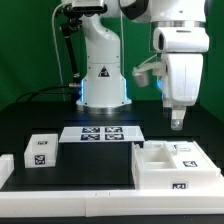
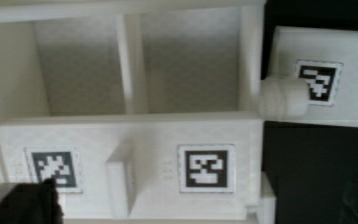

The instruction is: Assemble cabinet

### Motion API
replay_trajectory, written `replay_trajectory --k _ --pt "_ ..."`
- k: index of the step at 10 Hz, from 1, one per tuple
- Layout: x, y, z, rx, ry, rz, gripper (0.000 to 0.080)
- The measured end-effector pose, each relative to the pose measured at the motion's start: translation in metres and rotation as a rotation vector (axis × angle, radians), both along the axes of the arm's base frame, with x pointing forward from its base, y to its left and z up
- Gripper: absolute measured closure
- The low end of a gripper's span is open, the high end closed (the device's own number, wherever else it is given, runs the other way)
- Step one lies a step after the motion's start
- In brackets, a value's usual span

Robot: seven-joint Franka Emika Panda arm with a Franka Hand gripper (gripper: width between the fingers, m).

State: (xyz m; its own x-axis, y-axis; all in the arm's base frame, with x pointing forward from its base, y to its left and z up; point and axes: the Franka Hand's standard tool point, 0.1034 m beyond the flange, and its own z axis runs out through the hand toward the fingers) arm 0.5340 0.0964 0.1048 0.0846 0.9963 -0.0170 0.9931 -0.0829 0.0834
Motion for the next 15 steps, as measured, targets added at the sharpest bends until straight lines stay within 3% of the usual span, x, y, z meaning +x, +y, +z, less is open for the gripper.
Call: replay_trajectory --k 2,3,7,15 --pt "-0.026 -0.002 0.002 -0.004 -0.004 0.009 0.0002" --pt "-0.039 -0.004 -0.004 -0.005 0.007 0.021 0.0002" --pt "-0.082 -0.008 -0.041 0.029 0.037 0.024 0.0002" --pt "-0.104 0.002 -0.081 0.082 0.068 -0.034 0.0002"
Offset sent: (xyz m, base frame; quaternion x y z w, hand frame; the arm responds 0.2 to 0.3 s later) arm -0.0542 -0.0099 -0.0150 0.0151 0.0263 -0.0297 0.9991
